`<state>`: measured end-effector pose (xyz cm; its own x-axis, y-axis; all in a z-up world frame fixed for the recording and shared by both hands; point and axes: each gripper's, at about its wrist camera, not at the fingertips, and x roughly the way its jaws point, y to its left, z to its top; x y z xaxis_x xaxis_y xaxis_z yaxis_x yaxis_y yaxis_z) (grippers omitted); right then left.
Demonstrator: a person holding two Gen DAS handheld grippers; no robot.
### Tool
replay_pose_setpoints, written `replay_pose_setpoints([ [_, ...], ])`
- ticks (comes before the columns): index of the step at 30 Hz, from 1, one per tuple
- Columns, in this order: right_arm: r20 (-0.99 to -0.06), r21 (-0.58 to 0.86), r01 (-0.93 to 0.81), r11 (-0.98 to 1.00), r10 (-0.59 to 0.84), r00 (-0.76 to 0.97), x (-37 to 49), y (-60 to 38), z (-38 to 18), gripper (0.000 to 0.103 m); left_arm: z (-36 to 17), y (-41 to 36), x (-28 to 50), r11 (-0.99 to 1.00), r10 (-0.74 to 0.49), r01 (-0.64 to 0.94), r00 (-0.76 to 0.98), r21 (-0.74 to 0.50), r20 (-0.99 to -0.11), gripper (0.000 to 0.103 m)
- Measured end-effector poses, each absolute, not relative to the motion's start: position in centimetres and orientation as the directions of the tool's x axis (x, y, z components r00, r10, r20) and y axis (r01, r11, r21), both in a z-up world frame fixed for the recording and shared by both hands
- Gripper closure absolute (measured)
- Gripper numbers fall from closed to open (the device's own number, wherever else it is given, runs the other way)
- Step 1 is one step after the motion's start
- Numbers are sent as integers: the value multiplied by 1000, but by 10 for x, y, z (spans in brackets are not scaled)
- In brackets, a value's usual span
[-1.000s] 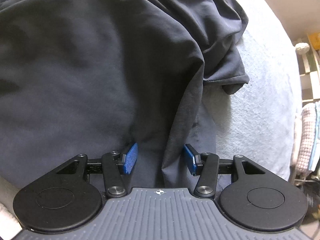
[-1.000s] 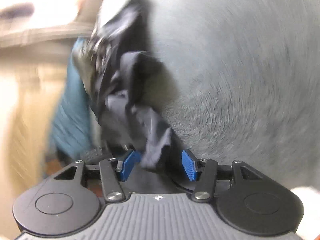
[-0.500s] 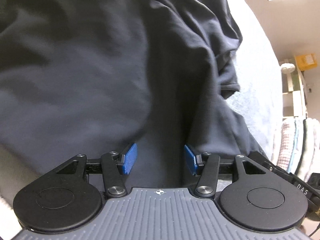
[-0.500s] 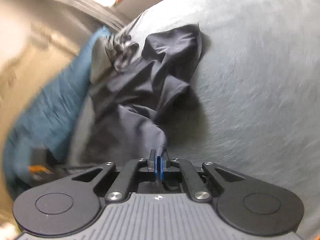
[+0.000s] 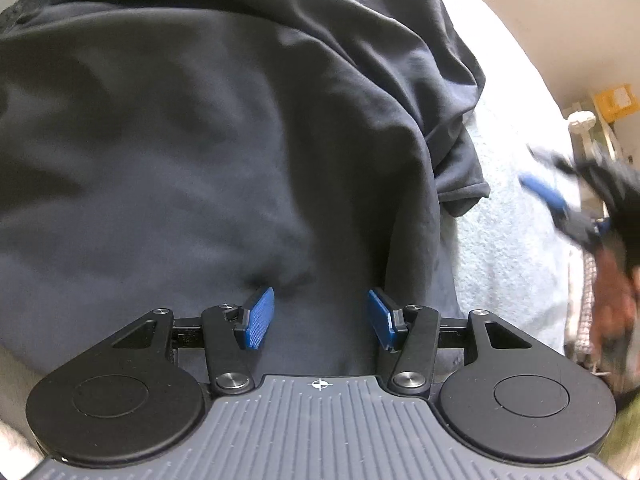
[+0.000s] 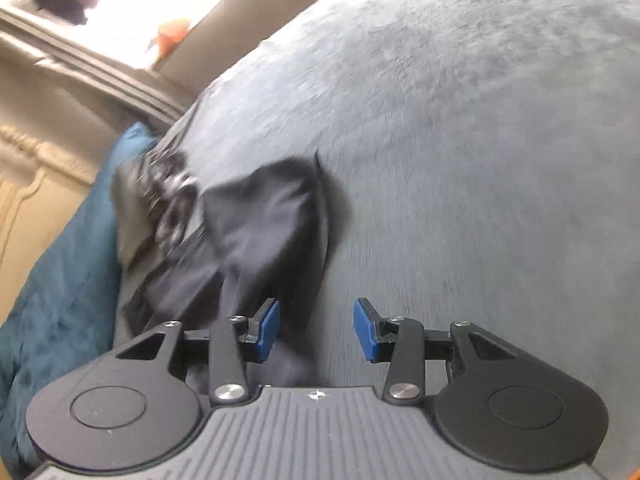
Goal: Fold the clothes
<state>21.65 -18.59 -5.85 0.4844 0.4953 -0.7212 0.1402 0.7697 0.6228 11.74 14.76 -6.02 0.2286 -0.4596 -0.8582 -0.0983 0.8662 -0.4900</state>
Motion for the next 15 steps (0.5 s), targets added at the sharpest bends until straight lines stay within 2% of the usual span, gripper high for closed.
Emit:
replay_pose_setpoints([
  [3,-728,626,183,758,483,487,266,-176,-79,58,-65,149,121,861,-467,-107,221,-497,-856,51],
  [6,-760,612,264,746,462,457,304,-167,-103,46,-70,157,121,840,-494,-132,217,-527,-842,51],
  [9,-737,646,249,722,504,451,321,-148,-111,49,-73,166,120,816,-522,-156,213,-556,-826,51],
  [10,-740,638,223,737,507,442,323,-139,-111,53,-74,168,120,809,-530,-164,211,-564,-821,51],
  [11,-756,613,193,766,497,427,325,-128,-110,72,-75,170,120,805,-535,-168,209,-570,-818,51],
  [12,-781,570,159,806,472,408,327,-116,-109,96,-76,171,119,801,-540,-172,207,-574,-816,51],
  [13,-806,524,123,843,444,391,330,-104,-108,100,-76,172,119,800,-542,-173,202,-575,-816,51],
  [15,-807,483,73,873,411,425,336,-92,-93,100,-75,173,120,800,-544,-174,191,-574,-817,51],
])
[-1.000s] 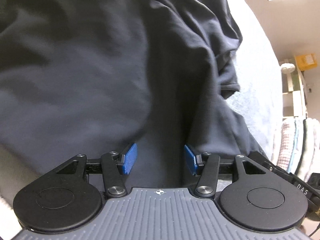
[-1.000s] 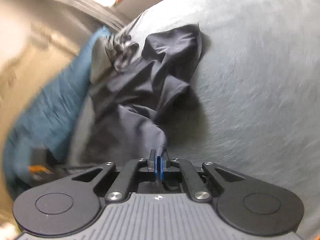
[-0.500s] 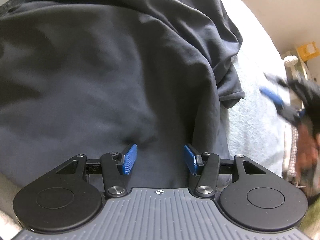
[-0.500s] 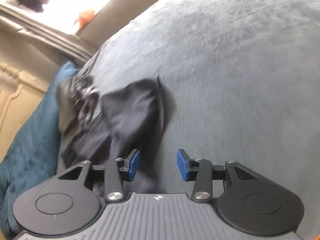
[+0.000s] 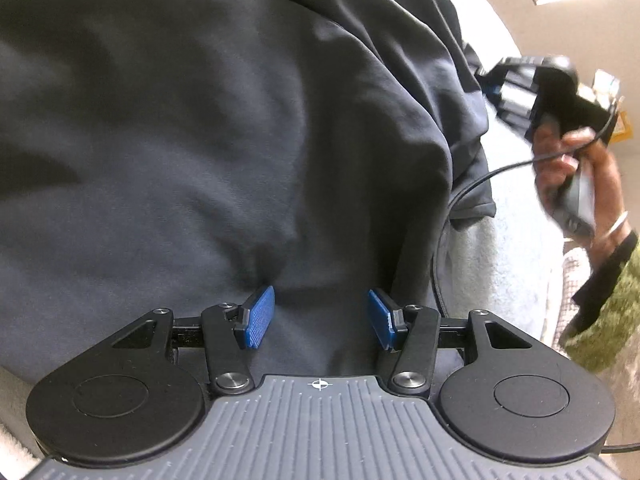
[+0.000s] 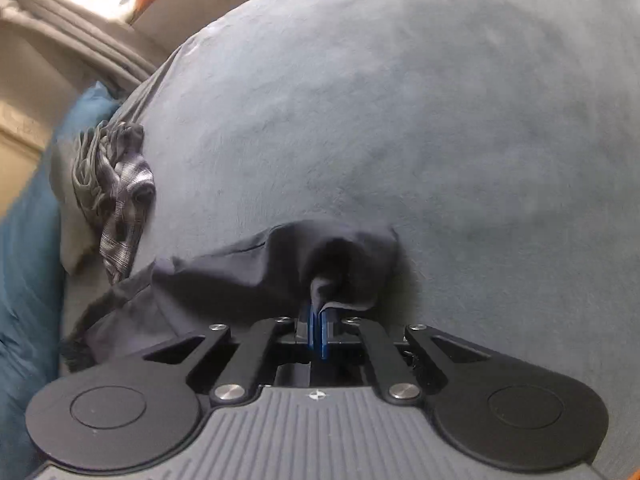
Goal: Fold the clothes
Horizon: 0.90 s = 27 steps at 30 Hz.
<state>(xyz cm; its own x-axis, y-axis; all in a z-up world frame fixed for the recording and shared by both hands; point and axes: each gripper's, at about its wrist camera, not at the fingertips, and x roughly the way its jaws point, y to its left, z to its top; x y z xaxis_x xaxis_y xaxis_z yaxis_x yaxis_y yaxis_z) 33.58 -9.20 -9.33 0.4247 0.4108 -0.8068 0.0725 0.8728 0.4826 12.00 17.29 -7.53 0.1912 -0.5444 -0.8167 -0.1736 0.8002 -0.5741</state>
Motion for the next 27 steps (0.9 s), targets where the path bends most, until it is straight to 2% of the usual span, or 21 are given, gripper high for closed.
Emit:
replay_pose_setpoints([
  [7,-726,383,-12,924,310,614,403,-83,-22,100,-75,176,119,800,-549,-182,160,-571,-820,51],
  [9,-726,380,-26,925,316,611,424,-75,-20,95,-75,175,119,804,-545,-182,155,-566,-824,51],
  [10,-743,374,-16,927,310,593,432,-74,-23,92,-74,174,118,806,-542,-183,154,-563,-826,51],
  [12,-779,351,44,935,266,568,438,-79,-31,61,-73,172,118,814,-533,-177,149,-553,-833,51],
  [14,-775,376,87,922,262,574,432,-93,-33,58,-72,171,117,822,-525,-170,143,-543,-839,51],
  [20,-636,676,109,728,503,585,348,-191,-14,58,-70,167,113,841,-503,-146,139,-520,-853,51],
  [24,-620,778,215,590,667,413,253,-245,-28,58,-67,164,108,854,-485,-134,142,-502,-863,51],
  [27,-606,772,415,481,753,255,174,-256,-76,57,-65,161,104,863,-468,-135,147,-487,-871,51],
])
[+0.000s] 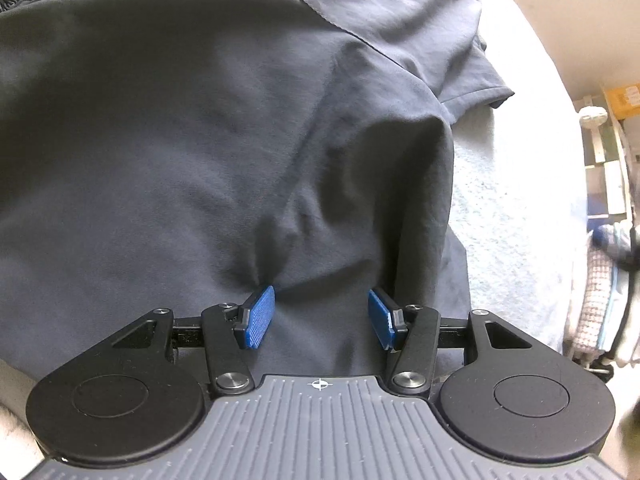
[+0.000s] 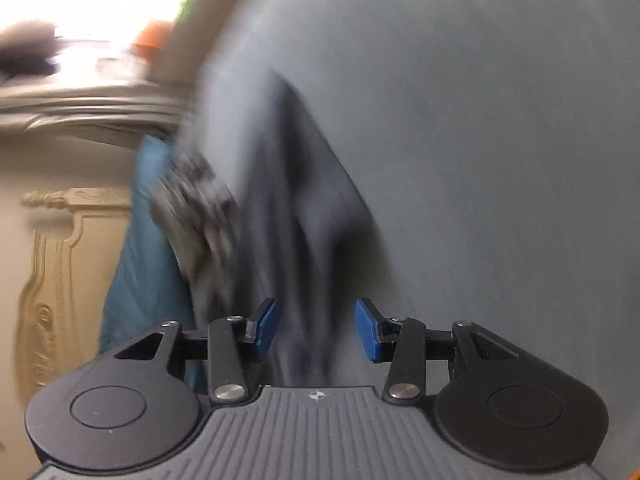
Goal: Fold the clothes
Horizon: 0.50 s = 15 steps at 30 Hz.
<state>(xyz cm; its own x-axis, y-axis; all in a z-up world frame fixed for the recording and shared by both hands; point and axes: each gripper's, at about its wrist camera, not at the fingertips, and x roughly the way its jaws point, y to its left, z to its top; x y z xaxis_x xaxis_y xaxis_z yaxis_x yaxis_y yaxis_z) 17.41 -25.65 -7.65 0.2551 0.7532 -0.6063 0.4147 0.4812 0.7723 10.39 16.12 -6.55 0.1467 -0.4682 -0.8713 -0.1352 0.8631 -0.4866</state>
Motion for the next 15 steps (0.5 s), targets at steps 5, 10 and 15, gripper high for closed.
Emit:
replay_pose_setpoints([
  [5,-554,686,654,319,811,185,74,-246,-159,57,-60,155,100,885,-421,-144,161,-443,-893,51],
  [10,-555,685,676,273,796,242,53,-223,-192,58,-54,145,98,913,-367,-118,180,-391,-912,51],
  [15,-589,783,465,412,731,344,76,-202,-147,102,-50,142,98,931,-331,-98,181,-352,-926,51],
])
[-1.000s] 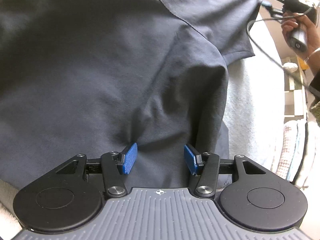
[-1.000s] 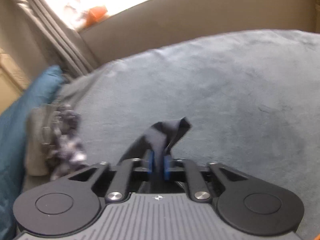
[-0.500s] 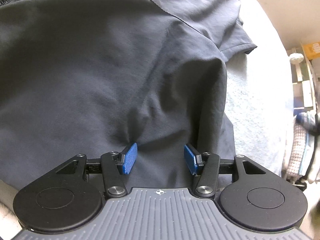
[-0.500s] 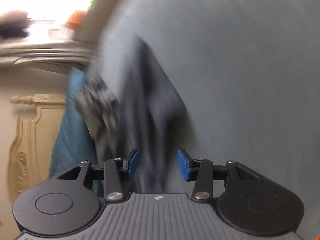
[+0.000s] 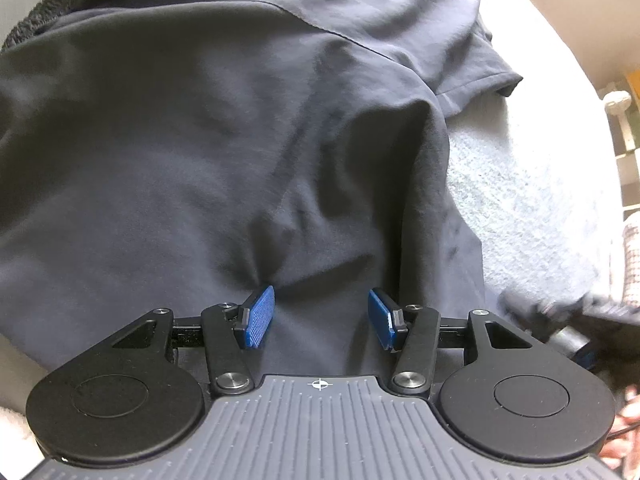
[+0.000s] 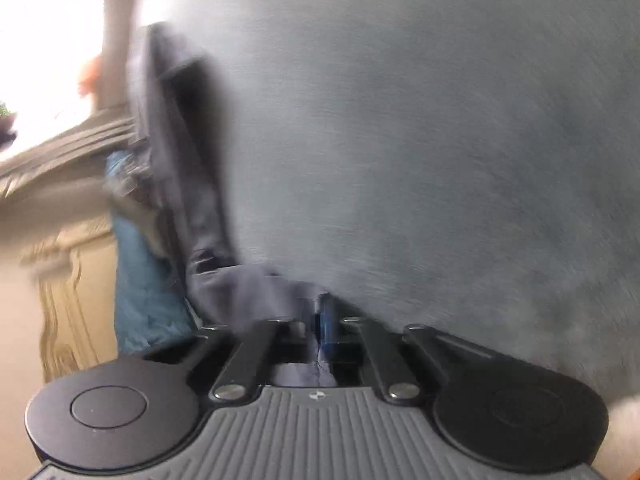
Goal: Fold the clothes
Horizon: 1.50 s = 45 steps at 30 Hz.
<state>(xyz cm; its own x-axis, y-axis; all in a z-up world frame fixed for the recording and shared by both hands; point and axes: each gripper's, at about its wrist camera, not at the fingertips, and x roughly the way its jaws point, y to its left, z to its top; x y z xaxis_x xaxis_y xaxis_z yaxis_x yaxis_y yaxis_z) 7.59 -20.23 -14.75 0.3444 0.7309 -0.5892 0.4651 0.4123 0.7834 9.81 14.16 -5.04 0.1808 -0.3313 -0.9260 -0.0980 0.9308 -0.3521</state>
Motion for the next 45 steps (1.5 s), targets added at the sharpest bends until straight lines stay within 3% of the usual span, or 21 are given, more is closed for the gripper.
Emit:
replay_pose_setpoints([
  [4,-674,702,152,696,581,456,104,-188,-81,102,-46,143,97,939,-312,-96,175,-331,-934,51],
  [8,-731,444,-87,892,417,540,124,-158,-41,102,-46,143,99,944,-298,-92,168,-315,-940,51],
  [11,-766,247,-157,956,292,573,131,-140,-40,102,-46,145,98,946,-295,-90,162,-312,-942,51],
  [14,-802,159,-111,981,194,565,140,-143,-65,100,-48,146,100,945,-299,-86,157,-315,-941,51],
  [17,-836,217,7,976,182,517,150,-166,-94,89,-47,146,102,948,-296,-70,153,-310,-943,51],
  [24,-813,331,237,914,148,564,127,-224,-86,83,-42,149,97,951,-296,-45,169,-307,-940,51],
  [29,-779,549,184,815,420,465,95,-242,-81,82,-38,148,89,947,-307,-38,189,-319,-933,51],
  [30,-777,574,164,802,471,417,88,-239,-83,76,-39,146,90,947,-307,-39,187,-319,-933,51],
  [33,-803,571,151,807,511,307,71,-227,-93,59,-39,150,78,948,-305,-40,179,-317,-935,51],
  [39,-848,530,192,826,519,107,37,-206,-120,58,-41,156,58,952,-291,-51,155,-302,-944,51],
  [45,-845,534,238,811,516,137,7,-205,-99,58,-16,177,38,940,-314,-74,192,-333,-930,51],
])
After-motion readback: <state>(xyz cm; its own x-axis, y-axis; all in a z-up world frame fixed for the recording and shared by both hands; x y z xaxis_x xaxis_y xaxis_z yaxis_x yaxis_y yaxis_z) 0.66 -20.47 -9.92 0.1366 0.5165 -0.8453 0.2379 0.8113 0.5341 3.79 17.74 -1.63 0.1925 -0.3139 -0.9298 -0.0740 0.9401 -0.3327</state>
